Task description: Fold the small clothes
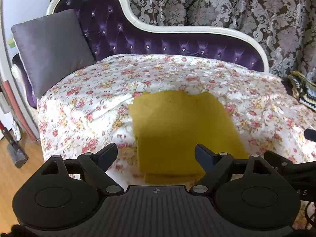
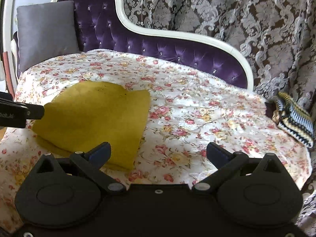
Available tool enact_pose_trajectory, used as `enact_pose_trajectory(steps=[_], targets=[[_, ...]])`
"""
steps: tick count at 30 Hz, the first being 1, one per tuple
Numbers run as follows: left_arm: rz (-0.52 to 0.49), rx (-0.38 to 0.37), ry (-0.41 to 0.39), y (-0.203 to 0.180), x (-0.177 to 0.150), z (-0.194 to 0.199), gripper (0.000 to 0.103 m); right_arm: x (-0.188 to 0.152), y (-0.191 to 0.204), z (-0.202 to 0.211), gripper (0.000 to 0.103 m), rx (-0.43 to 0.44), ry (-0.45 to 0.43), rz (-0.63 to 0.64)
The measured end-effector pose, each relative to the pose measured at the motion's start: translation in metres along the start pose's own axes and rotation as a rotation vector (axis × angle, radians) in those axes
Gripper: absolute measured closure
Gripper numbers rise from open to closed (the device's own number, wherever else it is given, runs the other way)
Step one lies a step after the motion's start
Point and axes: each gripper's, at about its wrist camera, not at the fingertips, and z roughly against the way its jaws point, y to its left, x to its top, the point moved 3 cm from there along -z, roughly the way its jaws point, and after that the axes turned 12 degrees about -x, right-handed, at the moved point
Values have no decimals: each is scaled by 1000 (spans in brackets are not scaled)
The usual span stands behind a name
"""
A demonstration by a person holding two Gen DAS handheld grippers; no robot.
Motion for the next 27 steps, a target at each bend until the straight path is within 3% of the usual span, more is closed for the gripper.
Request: enact_pose_trajectory(steps=[5, 12, 27], targets=[[10, 7, 13, -3, -9, 6, 18, 1, -4, 11, 1, 58, -35, -27], [24, 24, 31, -4, -16, 10, 18, -2, -1, 14, 1, 151, -14, -55], [46, 33, 68, -4, -22, 7, 18, -4, 0, 16, 1, 195, 19, -108]])
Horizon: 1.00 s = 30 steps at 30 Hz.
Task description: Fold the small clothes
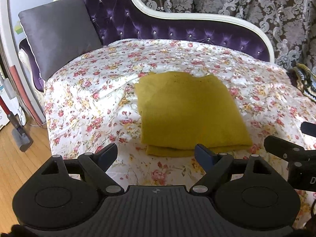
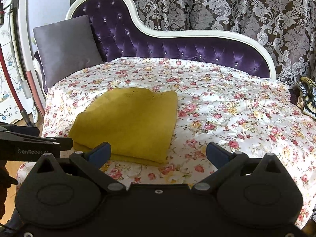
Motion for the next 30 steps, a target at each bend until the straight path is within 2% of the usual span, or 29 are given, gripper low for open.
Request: enact_pose_trajectory(steps=[30], targets=[[1, -7, 43, -6, -4, -8, 18, -1, 2, -6, 1, 45, 27, -28]])
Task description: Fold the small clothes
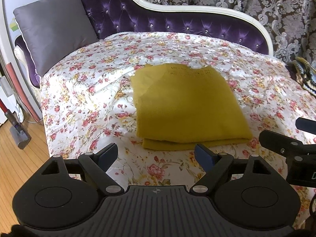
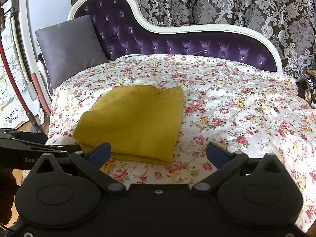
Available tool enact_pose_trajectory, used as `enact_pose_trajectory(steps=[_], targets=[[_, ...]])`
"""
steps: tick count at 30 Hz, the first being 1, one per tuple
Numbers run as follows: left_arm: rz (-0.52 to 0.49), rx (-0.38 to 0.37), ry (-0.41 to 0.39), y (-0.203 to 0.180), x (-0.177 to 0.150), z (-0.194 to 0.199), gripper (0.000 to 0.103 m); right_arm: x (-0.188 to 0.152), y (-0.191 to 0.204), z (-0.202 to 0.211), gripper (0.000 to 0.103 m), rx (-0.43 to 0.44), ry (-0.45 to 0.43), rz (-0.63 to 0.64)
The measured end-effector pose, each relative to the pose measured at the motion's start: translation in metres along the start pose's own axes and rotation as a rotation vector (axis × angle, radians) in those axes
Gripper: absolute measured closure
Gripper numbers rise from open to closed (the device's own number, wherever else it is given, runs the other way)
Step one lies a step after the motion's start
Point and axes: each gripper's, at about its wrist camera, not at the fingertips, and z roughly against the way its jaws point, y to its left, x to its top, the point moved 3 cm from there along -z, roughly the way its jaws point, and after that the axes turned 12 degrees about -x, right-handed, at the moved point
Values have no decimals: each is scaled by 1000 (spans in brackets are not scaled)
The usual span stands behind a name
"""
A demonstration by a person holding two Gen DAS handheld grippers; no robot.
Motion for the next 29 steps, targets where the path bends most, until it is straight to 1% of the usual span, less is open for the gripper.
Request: enact_pose_trajectory(steps=[19, 29], targets=[[3, -5, 28, -1, -1, -7, 18, -1, 3, -6, 1, 19, 24, -5], [9, -8, 43, 0, 0, -12, 18, -1, 4, -13, 1, 47, 48, -27]])
